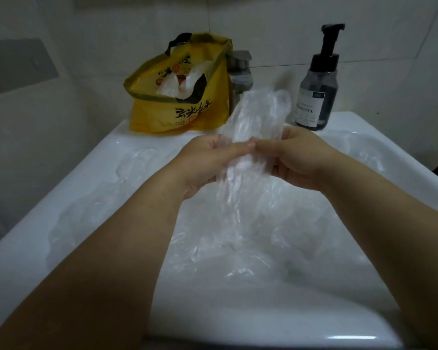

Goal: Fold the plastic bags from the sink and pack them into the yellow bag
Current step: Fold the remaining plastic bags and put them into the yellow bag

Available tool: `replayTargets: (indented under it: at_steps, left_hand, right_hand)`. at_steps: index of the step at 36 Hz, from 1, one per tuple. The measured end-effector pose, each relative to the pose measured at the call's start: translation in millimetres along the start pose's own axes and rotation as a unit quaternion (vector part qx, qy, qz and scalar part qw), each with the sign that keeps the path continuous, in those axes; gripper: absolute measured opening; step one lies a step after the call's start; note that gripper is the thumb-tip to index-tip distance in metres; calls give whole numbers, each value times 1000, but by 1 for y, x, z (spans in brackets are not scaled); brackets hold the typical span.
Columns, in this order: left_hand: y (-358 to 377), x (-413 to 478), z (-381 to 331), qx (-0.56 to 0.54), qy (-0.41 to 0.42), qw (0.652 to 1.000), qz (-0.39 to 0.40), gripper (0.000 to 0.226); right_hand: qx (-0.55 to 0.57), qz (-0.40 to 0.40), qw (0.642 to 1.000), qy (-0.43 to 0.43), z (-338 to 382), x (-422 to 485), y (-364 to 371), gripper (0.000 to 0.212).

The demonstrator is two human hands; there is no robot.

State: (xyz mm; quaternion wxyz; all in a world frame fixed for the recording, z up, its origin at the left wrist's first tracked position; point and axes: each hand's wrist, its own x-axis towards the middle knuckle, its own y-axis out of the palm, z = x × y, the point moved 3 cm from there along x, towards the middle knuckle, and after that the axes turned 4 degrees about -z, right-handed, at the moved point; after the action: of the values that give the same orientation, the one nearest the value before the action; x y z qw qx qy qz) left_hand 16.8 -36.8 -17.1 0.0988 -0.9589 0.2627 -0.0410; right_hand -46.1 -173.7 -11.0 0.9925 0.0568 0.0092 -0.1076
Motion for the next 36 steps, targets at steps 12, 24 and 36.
replayTargets:
  at_steps: [12,24,36]
  left_hand:
    - [-14,7,-6,-185,8,980,-72,35]
    - [-24,11,3,-255,-140,954,-70,28]
    - [-22,6,9,-236,-218,946,-41,27]
  right_hand:
    - [56,-48,997,13,5,-2,-2,25]
    - [5,-15,998,-63,12,-7,5,69]
    - [-461,28,815,-350,9,-24,30,24]
